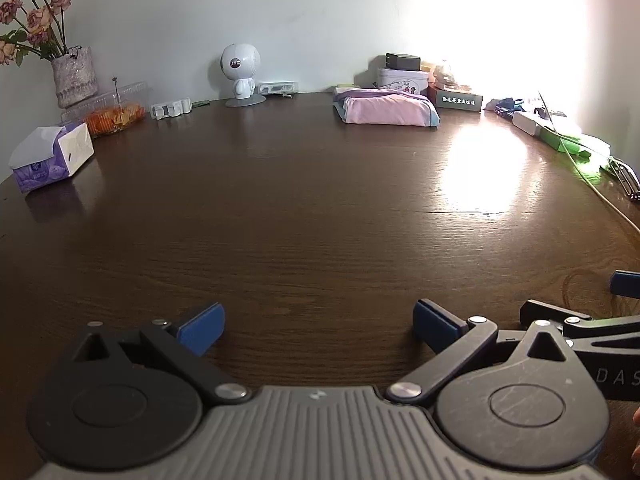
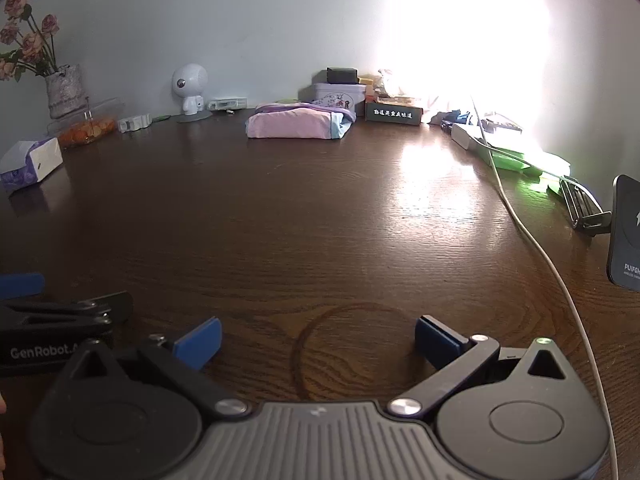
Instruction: Fold clothes
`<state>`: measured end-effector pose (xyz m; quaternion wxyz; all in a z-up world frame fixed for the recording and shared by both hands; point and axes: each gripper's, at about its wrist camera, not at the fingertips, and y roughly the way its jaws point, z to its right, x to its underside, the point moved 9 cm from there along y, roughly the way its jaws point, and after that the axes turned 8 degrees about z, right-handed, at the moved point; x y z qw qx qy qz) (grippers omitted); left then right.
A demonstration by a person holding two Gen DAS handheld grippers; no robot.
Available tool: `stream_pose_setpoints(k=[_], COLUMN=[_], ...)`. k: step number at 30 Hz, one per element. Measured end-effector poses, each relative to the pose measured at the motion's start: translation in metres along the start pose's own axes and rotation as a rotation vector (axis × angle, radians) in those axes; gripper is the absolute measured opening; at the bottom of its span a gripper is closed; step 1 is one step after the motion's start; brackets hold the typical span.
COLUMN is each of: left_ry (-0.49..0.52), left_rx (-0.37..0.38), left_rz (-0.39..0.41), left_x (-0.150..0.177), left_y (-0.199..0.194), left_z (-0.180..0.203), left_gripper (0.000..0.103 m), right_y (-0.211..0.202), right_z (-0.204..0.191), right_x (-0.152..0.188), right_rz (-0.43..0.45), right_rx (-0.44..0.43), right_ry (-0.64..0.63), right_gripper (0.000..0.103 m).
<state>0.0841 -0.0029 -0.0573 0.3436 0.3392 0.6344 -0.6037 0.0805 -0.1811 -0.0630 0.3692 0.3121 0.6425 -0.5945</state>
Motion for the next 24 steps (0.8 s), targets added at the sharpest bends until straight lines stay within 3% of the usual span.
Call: stream_pose_setpoints(k=[11,24], left_ry=[0.028,0.024], left_rx=[0.07,0.073], left_rz=[-0.002,-0.002], left_x=[0.0034,0.004], left_y=[-0.0021,-0.0031], left_z=[-0.0053,-0.0048], left_gripper=[0.102,0.102], right_y=[-0.0004,-0.0087], right_z=[-0.001,-0.0026], right_x=[0.0004,0.0054], right_rz=[0.0,0.001], right_rx=[0.001,0.046], right_ry=[-0.002,0.026], right_gripper=[0.103,0.103])
